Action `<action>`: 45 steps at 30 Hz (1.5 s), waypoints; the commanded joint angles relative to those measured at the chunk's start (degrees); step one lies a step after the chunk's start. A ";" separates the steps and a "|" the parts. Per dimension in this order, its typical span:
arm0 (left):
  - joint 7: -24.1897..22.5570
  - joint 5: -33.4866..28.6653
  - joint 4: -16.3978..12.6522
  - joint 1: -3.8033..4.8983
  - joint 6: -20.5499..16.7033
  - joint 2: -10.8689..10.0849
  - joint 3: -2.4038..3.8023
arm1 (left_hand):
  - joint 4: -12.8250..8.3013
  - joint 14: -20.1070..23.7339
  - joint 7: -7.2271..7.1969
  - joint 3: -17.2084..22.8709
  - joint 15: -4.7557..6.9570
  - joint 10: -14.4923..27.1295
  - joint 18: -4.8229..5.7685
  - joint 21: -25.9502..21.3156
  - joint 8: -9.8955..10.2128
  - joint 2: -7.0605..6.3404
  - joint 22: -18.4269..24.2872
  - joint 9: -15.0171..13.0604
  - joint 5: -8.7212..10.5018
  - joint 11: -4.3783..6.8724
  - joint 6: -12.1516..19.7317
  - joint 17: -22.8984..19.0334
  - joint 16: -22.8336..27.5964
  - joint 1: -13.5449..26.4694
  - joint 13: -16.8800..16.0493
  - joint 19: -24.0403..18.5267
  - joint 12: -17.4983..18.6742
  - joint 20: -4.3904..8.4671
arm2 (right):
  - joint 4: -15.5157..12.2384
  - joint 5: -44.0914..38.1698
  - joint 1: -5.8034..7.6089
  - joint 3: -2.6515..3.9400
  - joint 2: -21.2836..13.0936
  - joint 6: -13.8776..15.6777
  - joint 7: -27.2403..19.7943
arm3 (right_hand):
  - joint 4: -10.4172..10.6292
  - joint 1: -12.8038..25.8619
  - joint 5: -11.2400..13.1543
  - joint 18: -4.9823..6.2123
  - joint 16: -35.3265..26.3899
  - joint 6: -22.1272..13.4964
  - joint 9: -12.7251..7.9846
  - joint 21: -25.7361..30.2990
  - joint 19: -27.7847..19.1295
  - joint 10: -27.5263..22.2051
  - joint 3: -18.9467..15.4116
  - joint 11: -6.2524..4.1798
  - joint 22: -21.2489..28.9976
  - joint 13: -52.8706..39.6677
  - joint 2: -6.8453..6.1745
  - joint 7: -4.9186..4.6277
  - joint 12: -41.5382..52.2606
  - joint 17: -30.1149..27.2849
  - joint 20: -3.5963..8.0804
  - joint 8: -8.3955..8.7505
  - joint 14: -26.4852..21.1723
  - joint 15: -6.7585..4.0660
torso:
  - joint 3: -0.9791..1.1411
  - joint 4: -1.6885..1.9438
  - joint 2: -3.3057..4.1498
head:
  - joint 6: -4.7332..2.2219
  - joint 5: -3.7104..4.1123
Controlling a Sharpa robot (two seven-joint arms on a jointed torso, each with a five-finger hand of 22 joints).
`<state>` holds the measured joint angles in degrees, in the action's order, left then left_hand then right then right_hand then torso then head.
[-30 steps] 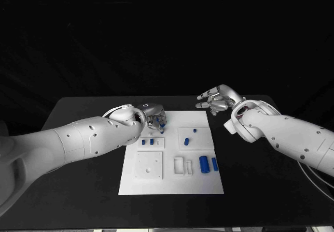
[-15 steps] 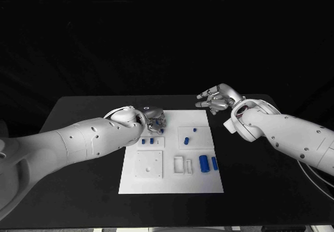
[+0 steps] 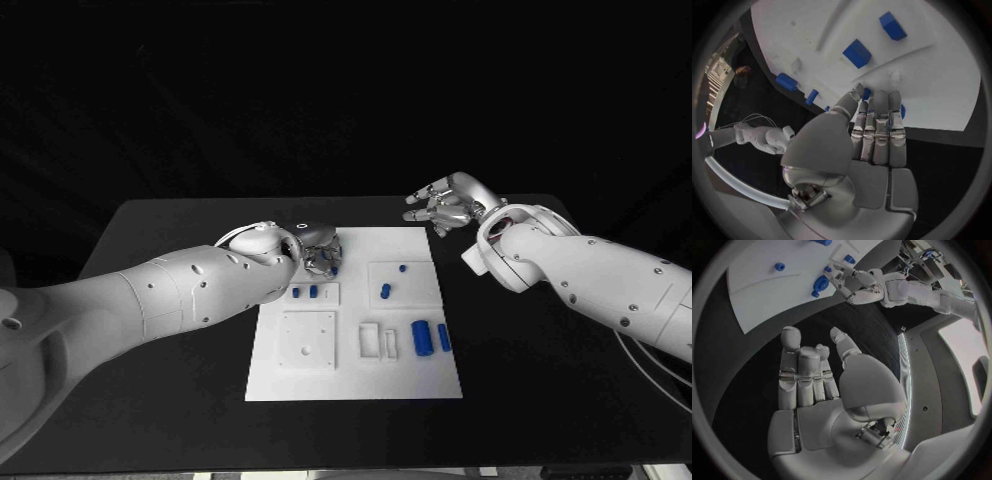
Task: Assemble the parts on the task board
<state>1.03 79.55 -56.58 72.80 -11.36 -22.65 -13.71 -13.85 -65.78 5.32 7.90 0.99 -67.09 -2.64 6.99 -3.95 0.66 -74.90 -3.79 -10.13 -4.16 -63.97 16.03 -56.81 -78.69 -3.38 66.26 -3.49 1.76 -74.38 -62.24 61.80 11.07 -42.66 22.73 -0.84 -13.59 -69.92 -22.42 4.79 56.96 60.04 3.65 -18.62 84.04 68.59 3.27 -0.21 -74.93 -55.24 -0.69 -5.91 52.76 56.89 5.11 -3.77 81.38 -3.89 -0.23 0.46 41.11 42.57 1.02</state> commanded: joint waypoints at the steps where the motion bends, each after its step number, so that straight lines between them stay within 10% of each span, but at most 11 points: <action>1: -1.23 0.18 0.42 -0.25 0.69 0.37 0.03 | 0.16 -1.10 0.12 0.56 0.19 0.05 -0.84 0.96 0.36 0.83 -1.52 0.06 -0.36 0.14 -0.38 0.21 -0.68 0.07 0.08 0.59 0.21 0.53 | -0.16 -0.08 -0.02 0.03 0.02 -0.29 -0.50 | -0.03 0.45 -0.16 0.75 -0.09 -0.10 -0.08 0.11 1.82 -0.12 0.01 -0.03 -1.68 0.08 -0.02 -0.22 0.13 -0.03 0.12 0.23 0.30 -0.22 | -0.01 -0.01 0.02 | 0.02 0.04; 45: -3.13 -0.98 3.69 -1.59 1.85 1.54 0.04 | 2.53 -4.82 0.20 2.58 0.59 -4.42 -1.64 9.50 0.36 1.95 -1.38 0.08 -0.47 1.10 -4.35 1.16 -3.32 -0.80 0.08 -0.13 0.21 0.93 | -0.26 -0.15 -0.02 0.03 0.13 -0.31 -0.43 | -0.24 0.38 -0.17 0.73 0.04 0.07 -0.08 0.00 1.90 -0.03 0.23 -0.06 -1.80 0.04 0.04 -0.19 0.61 0.10 0.14 0.23 0.37 -0.24 | 0.00 0.03 -0.01 | 0.34 0.27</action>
<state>-1.57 78.77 -52.87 71.75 -11.10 -21.23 -13.45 -11.22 -70.23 5.53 10.78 1.43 -71.12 -3.53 16.29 -3.59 2.19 -74.94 -3.61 -10.34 -2.91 -67.87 17.13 -59.94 -79.24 -3.23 66.33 -3.49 2.68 -74.51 -62.24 61.80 11.07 -42.55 22.73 -0.83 -13.59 -69.92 -22.41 4.79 56.96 60.04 3.65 -18.62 84.04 68.59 3.28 -0.20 -74.91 -55.16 -0.69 -5.91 53.17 56.90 5.11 -3.77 81.58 -4.09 -0.21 0.48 41.09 42.86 1.25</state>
